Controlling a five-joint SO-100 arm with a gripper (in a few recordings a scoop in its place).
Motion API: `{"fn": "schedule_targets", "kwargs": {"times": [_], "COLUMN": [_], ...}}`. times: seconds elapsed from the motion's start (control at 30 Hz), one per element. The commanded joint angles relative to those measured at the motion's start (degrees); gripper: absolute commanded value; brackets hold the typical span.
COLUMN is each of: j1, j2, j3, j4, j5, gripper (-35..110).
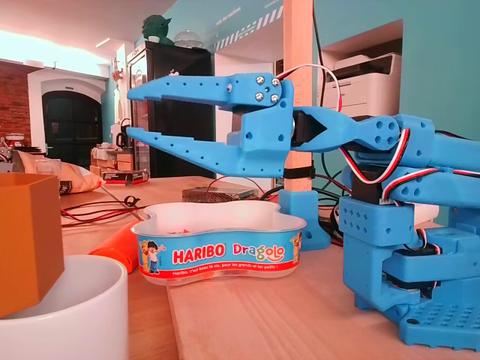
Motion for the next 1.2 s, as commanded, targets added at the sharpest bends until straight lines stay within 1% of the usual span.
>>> {"fn": "schedule_targets", "kwargs": {"times": [0.0, 0.17, 0.3, 0.63, 0.77, 0.87, 1.03, 1.17], "j1": [0.0, 0.6, 3.9, 6.2, 6.2, 6.2, 6.6, 11.8], "j2": [2.8, 2.8, 2.9, 2.9, 2.2, -1.0, -17.3, -30.8], "j3": [2.1, 1.7, 0.0, -12.3, -20.7, -30.7, -54.6, -72.5], "j4": [-0.6, -1.5, -1.6, -1.0, 1.1, 9.1, 30.7, 48.2], "j5": [0.5, -0.4, 0.5, 0.6, 0.2, 0.0, 0.6, 2.1], "gripper": [12, 12, 11, 12, 11, 11, 12, 12]}}
